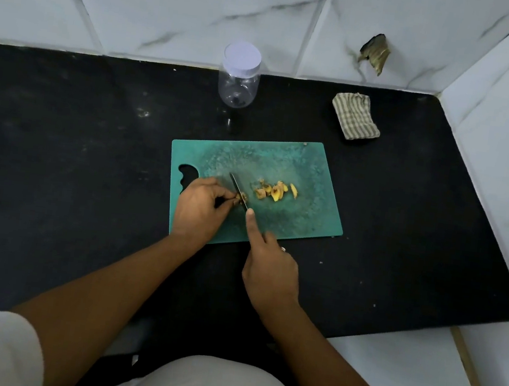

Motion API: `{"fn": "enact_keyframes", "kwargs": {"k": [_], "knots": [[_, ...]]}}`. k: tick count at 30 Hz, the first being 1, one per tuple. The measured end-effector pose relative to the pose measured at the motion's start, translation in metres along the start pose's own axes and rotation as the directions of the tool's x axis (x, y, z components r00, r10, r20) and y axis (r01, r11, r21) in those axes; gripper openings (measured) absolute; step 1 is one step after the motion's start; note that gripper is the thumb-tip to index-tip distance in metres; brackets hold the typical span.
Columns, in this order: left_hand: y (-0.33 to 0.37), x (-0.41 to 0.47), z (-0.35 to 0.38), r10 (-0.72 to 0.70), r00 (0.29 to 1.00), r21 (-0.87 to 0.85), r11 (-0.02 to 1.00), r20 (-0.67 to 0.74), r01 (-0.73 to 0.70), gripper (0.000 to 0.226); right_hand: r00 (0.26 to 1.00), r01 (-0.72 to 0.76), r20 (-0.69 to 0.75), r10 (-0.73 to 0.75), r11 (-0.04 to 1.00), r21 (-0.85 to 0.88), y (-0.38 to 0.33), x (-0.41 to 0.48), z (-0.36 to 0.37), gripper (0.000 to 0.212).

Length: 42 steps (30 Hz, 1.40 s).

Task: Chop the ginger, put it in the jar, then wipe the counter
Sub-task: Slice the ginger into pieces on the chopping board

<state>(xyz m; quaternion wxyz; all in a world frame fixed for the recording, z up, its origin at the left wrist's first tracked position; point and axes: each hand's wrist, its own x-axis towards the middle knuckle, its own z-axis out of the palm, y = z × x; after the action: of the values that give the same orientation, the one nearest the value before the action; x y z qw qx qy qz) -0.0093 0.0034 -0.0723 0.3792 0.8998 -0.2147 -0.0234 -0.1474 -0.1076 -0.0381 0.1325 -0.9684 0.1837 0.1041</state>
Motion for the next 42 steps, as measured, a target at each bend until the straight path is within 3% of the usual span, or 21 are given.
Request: {"fn": "enact_keyframes", "kwargs": {"k": [5,8,12,23,29,42], "knots": [[0.002,-0.001,0.0,-0.018,1.0,0.0,1.0,-0.002,0.018,0.009,1.0,0.017,-0.009,-0.017,1.0,0.019,-0.005,0.008,-0.002,0.082],[0.002,-0.001,0.0,-0.027,1.0,-0.005,1.0,-0.006,0.027,0.011,0.998,0.021,-0.06,-0.006,0.966,0.259,0.006,0.012,-0.003,0.067],[-0.001,0.0,0.001,-0.048,0.999,0.001,0.999,0.01,0.048,0.01,0.998,0.029,-0.065,0.015,0.78,0.625,0.025,0.017,-0.003,0.055],[-0.001,0.0,-0.003,-0.04,0.999,-0.023,0.999,0.034,0.04,0.017,0.994,-0.067,0.024,0.107,0.424,0.903,0.037,0.007,-0.019,0.054],[0.004,0.001,-0.008,-0.006,0.998,-0.033,0.999,0.07,0.009,0.034,0.987,-0.071,0.001,0.159,0.436,0.897,0.045,0.005,-0.026,0.054],[0.042,0.038,0.011,0.095,0.983,0.035,0.994,0.16,-0.102,0.02,0.966,-0.074,-0.045,0.256,0.436,0.897,0.069,0.018,-0.044,0.05]]}}
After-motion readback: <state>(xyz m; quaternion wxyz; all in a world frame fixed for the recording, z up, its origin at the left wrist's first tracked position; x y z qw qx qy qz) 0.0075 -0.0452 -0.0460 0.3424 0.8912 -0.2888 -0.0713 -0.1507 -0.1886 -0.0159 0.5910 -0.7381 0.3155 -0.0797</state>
